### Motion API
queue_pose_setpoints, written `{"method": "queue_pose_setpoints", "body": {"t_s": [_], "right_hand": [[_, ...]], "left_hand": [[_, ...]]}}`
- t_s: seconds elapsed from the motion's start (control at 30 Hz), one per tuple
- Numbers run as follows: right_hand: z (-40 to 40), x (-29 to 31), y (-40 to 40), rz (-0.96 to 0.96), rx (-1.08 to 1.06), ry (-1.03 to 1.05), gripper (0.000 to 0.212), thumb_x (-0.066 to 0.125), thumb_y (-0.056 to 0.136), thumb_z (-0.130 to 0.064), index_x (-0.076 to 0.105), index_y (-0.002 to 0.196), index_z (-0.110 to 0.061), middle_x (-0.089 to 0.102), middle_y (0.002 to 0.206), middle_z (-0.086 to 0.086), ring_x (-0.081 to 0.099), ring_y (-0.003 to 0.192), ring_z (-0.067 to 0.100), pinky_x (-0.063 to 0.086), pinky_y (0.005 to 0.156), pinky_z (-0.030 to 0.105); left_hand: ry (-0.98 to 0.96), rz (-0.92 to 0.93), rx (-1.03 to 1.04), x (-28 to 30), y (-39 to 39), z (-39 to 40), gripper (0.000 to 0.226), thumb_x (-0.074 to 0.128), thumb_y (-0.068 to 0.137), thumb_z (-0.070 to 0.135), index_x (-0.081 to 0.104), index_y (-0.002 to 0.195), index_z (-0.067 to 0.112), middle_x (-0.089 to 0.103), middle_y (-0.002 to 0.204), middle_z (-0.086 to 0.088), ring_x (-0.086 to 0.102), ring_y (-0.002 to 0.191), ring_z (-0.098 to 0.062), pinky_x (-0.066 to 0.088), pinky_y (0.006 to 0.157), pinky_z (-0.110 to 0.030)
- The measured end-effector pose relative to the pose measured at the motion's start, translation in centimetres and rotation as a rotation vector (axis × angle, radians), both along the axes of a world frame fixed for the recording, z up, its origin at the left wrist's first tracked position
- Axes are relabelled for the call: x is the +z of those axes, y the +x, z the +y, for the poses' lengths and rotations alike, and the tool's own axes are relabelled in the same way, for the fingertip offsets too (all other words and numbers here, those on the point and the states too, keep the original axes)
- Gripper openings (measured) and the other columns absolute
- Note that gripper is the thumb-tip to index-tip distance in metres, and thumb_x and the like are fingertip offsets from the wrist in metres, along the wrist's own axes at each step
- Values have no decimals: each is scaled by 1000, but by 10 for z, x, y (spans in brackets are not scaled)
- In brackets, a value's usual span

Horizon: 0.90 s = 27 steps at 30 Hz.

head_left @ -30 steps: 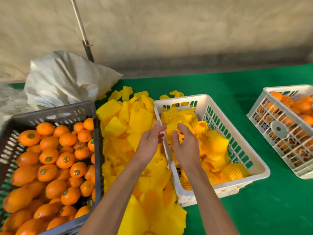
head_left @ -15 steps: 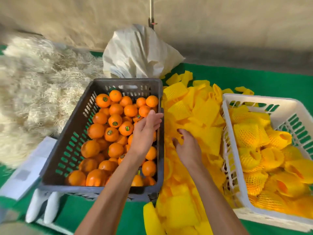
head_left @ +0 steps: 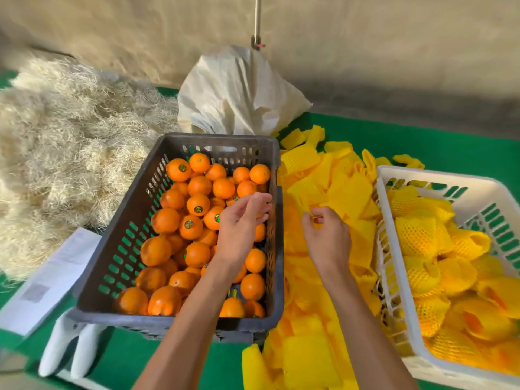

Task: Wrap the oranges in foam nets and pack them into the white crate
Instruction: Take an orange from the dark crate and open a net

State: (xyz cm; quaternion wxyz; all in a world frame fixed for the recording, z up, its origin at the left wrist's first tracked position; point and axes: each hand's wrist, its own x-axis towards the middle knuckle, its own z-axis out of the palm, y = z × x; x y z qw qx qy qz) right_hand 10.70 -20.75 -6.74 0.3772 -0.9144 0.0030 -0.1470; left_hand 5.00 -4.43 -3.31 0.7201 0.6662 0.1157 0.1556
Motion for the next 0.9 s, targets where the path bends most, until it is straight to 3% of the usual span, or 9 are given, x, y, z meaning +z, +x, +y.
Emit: {"method": "queue_pose_setpoints", "body": {"t_s": [0.13, 0.2, 0.27, 0.4, 0.53, 0.63, 0.7, 0.8, 0.9], "right_hand": [[11, 45, -14, -221, 126, 159, 17, 71, 92, -27, 69, 102, -14, 71, 105, -2, 66, 98, 16, 55, 82, 33], [23, 60, -22, -268, 247, 225, 15, 73, 91, -25, 68, 101, -15, 70, 113, -5, 63, 105, 8, 54, 87, 24], [36, 68, -32, -227, 351, 274, 15, 72, 92, -29, 66, 101, -18, 67, 122, -9, 60, 113, 1, 52, 90, 18], [60, 66, -43, -147, 479, 353, 11, 71, 93, -30, 65, 99, -22, 62, 128, -13, 58, 121, 4, 53, 93, 24], [87, 61, -49, -43, 449, 480, 19, 70, 93, -32, 62, 110, -29, 66, 114, -19, 65, 107, 5, 58, 85, 28], [103, 51, -44, 49, 423, 389, 28, 68, 95, -33, 64, 121, -25, 69, 113, -11, 65, 104, 4, 57, 83, 26], [114, 44, -42, 90, 484, 260, 27, 66, 96, -39, 69, 116, -21, 71, 100, -9, 65, 87, 5, 53, 69, 23], [132, 34, -44, 54, 498, 89, 20, 65, 96, -38, 69, 103, -20, 67, 89, -9, 62, 81, 11, 44, 64, 25], [147, 25, -44, 20, 508, -22, 15, 64, 96, -34, 64, 93, -19, 61, 87, -6, 59, 84, 17, 39, 65, 29]], "left_hand": [[-28, 46, -35, 20, 0, -8, 21, 68, 99, 35, 78, 109, 19, 79, 105, 3, 74, 106, -14, 62, 89, -32], [-53, 53, -54, 30, -2, -8, 21, 73, 95, 39, 78, 105, 21, 79, 103, 0, 74, 105, -18, 63, 86, -36], [-65, 44, -38, 36, -6, -2, 25, 72, 96, 41, 79, 107, 19, 79, 102, -2, 75, 102, -18, 64, 81, -35], [-61, 35, 40, 41, -21, 21, 21, 62, 104, 21, 82, 104, 15, 80, 98, -4, 77, 95, -19, 62, 71, -29], [-39, 41, 84, 38, -39, 49, 20, 63, 102, 14, 82, 99, 14, 79, 98, -6, 76, 97, -21, 63, 78, -34], [-5, 74, 149, 33, -50, 71, 29, 61, 102, 12, 83, 86, 24, 79, 91, 2, 76, 92, -15, 62, 73, -26], [23, 129, 140, 29, -57, 89, 27, 61, 103, 14, 82, 88, 22, 80, 94, 0, 76, 96, -18, 65, 75, -32], [305, 380, 28, 18, -63, 121, 24, 52, 107, 17, 76, 108, 15, 75, 114, -13, 71, 109, -32, 63, 87, -48], [799, 758, -333, 7, -66, 143, 39, 47, 103, 6, 66, 135, 19, 61, 141, -11, 63, 119, -31, 56, 92, -42]]}}
